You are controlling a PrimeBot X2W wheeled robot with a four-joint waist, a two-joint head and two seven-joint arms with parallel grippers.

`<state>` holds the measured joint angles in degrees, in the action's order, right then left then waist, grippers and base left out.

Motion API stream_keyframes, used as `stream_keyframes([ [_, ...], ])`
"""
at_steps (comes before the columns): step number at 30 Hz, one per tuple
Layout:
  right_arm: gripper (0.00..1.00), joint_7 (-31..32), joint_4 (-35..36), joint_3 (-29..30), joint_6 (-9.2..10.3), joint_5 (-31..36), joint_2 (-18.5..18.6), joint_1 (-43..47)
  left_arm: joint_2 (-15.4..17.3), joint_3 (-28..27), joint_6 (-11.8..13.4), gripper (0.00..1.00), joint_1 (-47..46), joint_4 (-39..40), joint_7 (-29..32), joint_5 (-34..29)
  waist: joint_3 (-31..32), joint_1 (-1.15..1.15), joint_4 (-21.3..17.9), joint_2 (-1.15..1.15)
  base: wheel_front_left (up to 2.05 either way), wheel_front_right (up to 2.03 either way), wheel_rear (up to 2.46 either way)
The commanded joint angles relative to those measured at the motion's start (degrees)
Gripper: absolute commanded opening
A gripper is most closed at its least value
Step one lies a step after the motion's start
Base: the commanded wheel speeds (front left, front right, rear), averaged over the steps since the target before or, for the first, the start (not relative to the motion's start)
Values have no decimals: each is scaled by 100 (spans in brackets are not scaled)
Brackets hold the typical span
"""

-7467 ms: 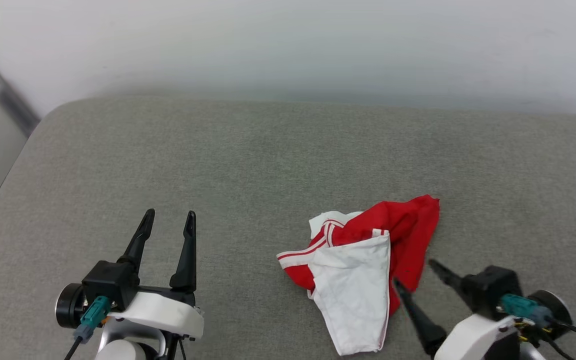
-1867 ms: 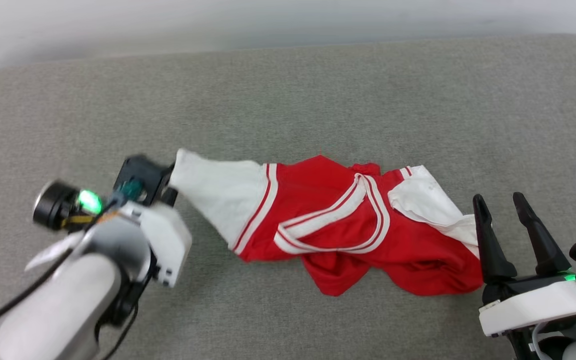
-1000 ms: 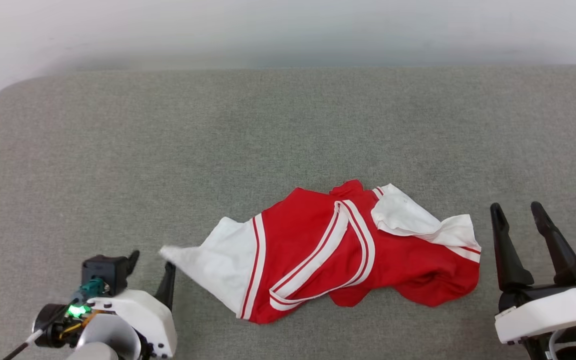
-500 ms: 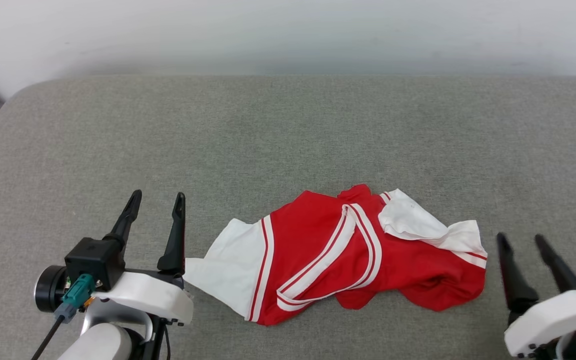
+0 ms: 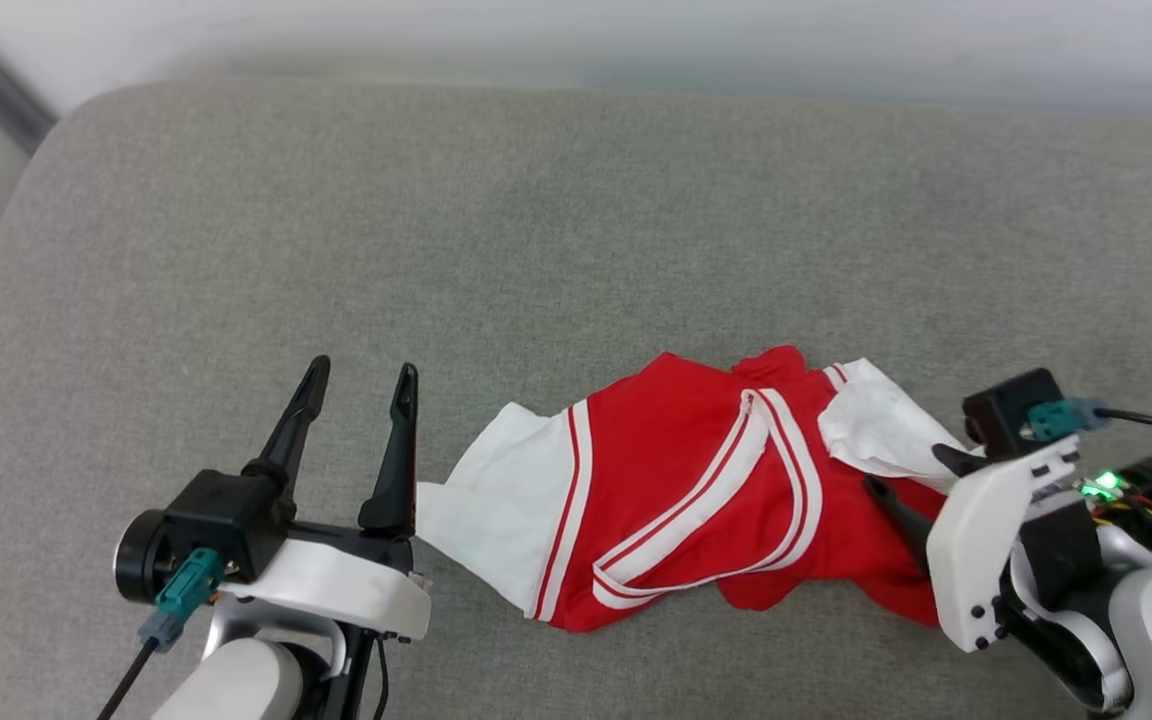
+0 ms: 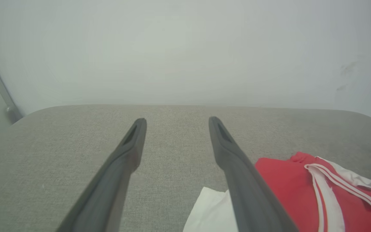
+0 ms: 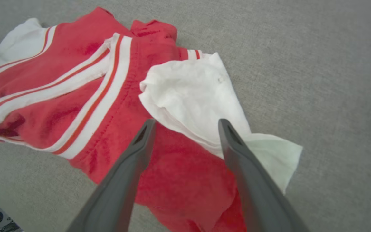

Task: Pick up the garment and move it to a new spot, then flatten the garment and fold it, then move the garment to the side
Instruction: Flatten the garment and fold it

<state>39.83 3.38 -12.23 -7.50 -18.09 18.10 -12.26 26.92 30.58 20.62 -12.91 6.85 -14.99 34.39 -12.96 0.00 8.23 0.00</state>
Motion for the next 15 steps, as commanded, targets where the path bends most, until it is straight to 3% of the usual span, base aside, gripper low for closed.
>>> stream_keyframes([
  [1, 100, 25, -41, -59, 2, -10, 54, -98, -5, -28, -28, 100, -61, -11, -25, -51, -90, 0, 54, 0, 0, 0, 0],
  [8, 100, 346, -595, -592, 3, -265, 445, -565, -164, -138, -222, 100, -126, -155, -26, -170, -254, 0, 113, 0, 0, 0, 0],
  [9, 48, 348, -636, -599, 2, -279, 469, -616, -189, -154, -241, 100, -120, -171, -26, -194, -259, 0, 114, 0, 0, 0, 0],
  [11, 0, 275, -673, -552, 2, -318, 473, -714, -238, -186, -279, 100, -108, -204, -26, -215, -260, 0, 110, 0, 0, 0, 0],
  [15, 0, 101, -716, -361, 2, -326, 445, -825, -304, -253, -337, 100, -53, -250, -26, -275, -231, 0, 68, 0, 0, 0, 0],
])
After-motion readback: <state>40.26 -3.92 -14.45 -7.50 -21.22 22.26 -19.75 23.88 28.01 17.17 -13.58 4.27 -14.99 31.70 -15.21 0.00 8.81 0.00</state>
